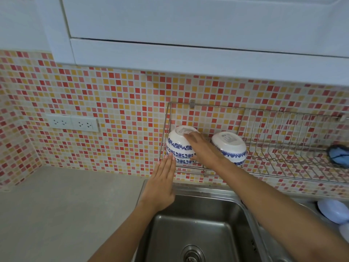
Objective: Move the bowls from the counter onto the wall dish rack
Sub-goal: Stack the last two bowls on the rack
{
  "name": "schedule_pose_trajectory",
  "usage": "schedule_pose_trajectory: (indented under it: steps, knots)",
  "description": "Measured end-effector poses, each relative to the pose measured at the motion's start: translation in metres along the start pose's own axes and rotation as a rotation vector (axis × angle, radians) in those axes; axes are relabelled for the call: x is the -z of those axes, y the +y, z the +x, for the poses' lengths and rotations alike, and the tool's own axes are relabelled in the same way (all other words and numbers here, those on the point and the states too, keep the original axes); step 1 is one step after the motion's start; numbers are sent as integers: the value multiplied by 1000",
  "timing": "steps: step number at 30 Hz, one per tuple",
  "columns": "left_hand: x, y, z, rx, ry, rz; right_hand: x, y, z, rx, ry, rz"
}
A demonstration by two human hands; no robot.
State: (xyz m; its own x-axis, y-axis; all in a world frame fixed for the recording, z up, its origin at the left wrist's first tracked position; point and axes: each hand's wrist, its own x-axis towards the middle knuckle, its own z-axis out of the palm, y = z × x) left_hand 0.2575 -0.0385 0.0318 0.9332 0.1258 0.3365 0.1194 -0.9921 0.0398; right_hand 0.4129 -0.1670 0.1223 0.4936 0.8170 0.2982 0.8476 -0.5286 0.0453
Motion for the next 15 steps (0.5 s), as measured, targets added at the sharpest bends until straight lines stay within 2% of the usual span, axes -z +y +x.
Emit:
schedule_pose_trajectory:
  steps: [6, 9, 12, 15]
  knots:
    - [-1, 0, 0, 0, -3, -13, -4, 1, -5, -28, 10, 56]
    - [5, 2, -1, 6, -11, -83, -8, 1, -11, -110, 32, 237]
    - [21, 7, 6, 31, 23, -245, -15, -6, -27, -267, 202, 484]
    - [39, 7, 32, 42, 95, -332, -25, -12, -34, -346, 273, 509]
